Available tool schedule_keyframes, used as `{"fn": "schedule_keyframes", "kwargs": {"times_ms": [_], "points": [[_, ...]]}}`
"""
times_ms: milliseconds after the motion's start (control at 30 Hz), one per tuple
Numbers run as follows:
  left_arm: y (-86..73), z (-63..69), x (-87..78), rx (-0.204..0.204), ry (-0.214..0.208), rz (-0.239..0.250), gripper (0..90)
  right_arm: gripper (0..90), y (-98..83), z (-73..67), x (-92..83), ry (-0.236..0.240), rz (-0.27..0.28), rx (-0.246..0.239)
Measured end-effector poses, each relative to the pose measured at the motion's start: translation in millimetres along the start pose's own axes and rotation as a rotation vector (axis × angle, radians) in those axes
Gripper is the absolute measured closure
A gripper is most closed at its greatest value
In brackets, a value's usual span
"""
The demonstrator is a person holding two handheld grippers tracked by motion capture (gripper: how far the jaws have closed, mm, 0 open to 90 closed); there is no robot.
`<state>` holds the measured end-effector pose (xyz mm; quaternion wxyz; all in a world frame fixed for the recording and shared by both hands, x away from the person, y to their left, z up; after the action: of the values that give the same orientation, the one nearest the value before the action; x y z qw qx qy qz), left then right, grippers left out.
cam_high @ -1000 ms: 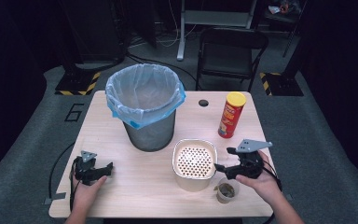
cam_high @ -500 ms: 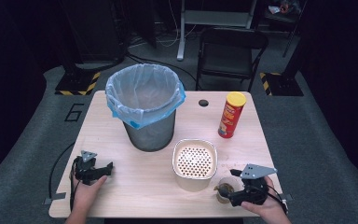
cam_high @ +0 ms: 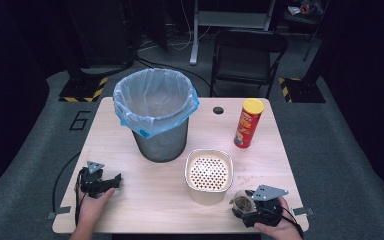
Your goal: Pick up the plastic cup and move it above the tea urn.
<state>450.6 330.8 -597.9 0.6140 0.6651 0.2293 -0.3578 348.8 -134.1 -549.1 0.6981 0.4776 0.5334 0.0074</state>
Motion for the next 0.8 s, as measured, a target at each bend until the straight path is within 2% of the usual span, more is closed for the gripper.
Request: {"fn": "schedule_keyframes", "kwargs": {"times_ms": [100,167,200,233,267,400,500,567,633,800], "points": [[0.4,0.4,0.2,-0.006,-0.001,0.005,13.5,23.7,1.2,0.1,-1.5,-0.003,0.008,-0.006],[0.5,0.4,0.3,-0.007,-0.001,0.006,13.5,24.7,3.7,0.4,-3.6,-0.025,0.023,-0.037],[0.0,0.0,0.0,0.0,0.0,0.0,13.5,24.7,4.2,-1.2,-3.6,-0.031,0.026,-0.036],[0.0,0.0,0.0,0.0,0.0,0.0,13.5,24.7,4.2,-1.2,-3.6,-0.031,0.026,-0.036],[0.1,0.0,0.1,0.0,0.0,0.001,13.5,24.9,4.1,-2.7,-3.6,-0.028,0.025,-0.056],[0.0,0.0,0.0,0.0,0.0,0.0,13.5,26.6,4.4,-1.3,-3.9,-0.032,0.027,-0.052],[0.5,-0.4,0.2,0.004,0.001,0.003,13.5,28.2,4.6,1.0,-4.0,-0.036,0.031,-0.069],[0.5,-0.4,0.2,0.005,0.001,0.003,13.5,33.5,5.3,1.8,-4.8,-0.038,0.037,-0.067],[0.4,-0.4,0.2,0.004,0.001,0.002,13.5,33.5,6.0,2.9,-5.7,-0.038,0.044,-0.076],[0.5,-0.4,0.2,0.004,0.001,0.003,13.5,33.5,6.2,11.1,-6.0,-0.044,0.041,-0.052]]}}
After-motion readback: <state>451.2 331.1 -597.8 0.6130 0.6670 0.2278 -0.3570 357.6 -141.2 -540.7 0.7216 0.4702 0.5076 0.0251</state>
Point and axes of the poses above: each handheld gripper's, and its own axes: x roughly forward along the jaws, y roughly out of its top, z roughly to its right, the point moved 10 cm from there along x, roughly forward along the jaws, and after that the axes turned 7 degrees about -z, right-handed, at the moved point
